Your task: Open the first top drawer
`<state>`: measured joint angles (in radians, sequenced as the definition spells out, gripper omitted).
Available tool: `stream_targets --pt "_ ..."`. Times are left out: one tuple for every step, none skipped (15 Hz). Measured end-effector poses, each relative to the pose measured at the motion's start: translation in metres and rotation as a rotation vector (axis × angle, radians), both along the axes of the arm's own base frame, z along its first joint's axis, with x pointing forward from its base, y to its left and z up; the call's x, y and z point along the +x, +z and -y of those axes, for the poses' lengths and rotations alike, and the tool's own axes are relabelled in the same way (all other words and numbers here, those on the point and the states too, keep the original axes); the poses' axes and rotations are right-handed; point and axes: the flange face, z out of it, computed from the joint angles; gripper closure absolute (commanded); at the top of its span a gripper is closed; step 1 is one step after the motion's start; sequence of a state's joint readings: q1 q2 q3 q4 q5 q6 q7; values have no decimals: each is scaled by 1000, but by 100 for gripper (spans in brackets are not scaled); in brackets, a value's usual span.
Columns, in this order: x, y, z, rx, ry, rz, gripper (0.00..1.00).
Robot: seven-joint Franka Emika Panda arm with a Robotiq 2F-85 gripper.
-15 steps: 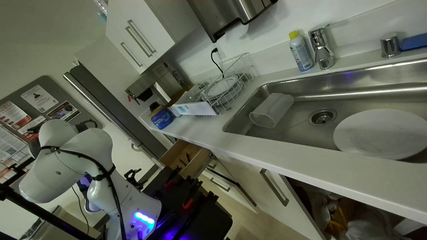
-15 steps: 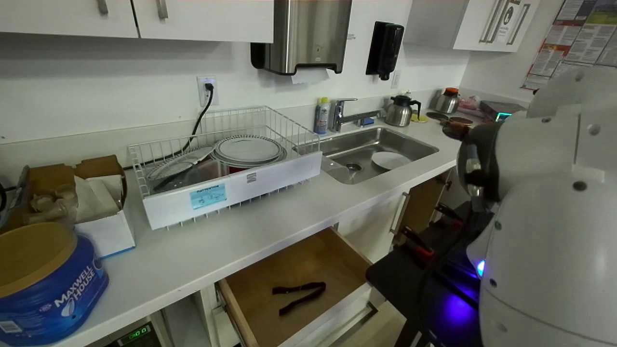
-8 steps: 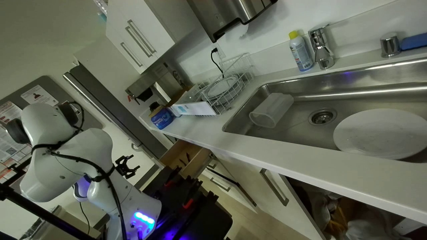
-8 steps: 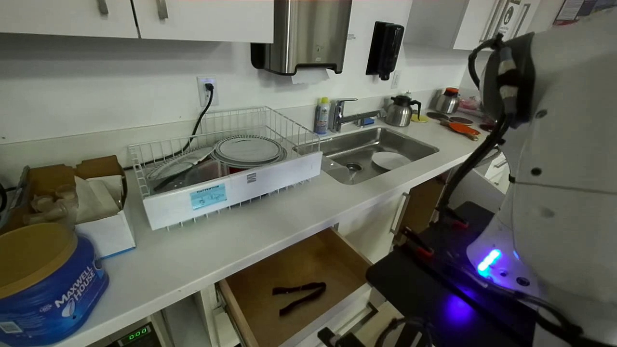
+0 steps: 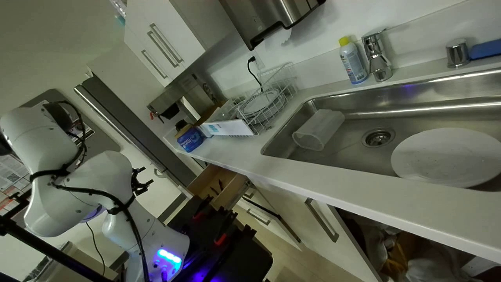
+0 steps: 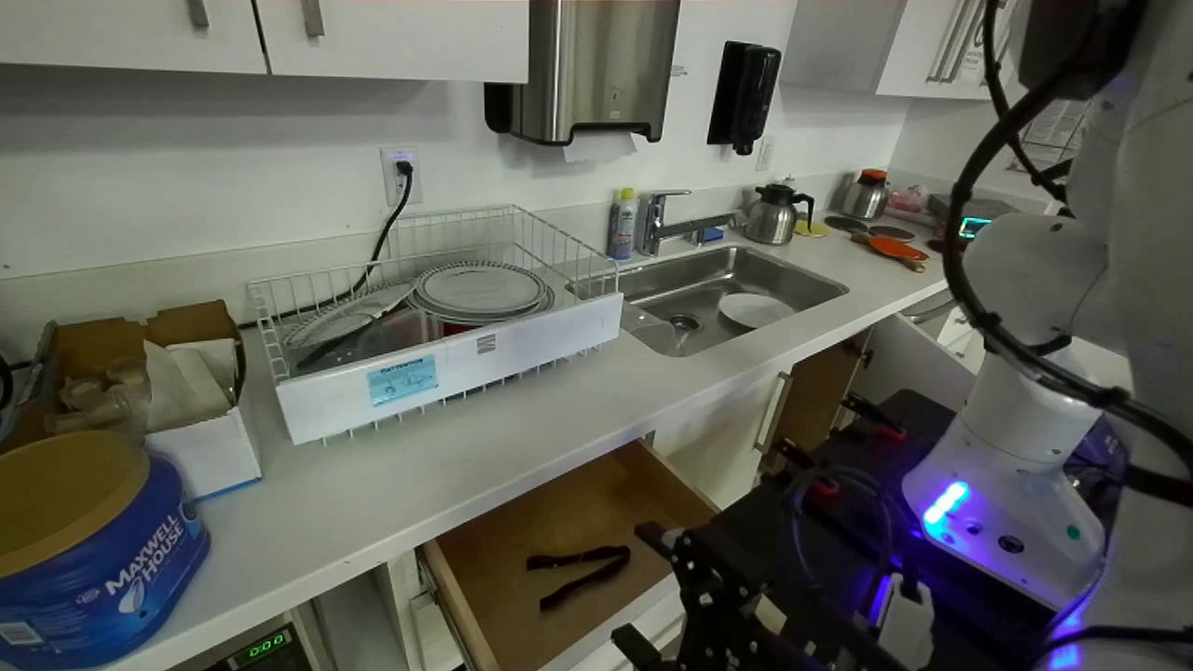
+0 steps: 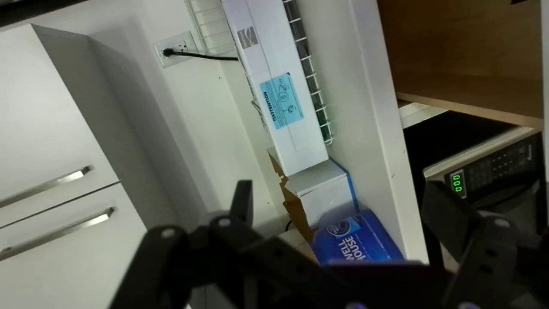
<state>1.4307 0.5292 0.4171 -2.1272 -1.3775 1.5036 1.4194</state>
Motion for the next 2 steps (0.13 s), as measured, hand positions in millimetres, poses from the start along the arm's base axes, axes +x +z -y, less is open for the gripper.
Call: stream_targets --pt "0 10 3 11 -11 -2 0" --pt "-1 19 6 20 -22 -4 0"
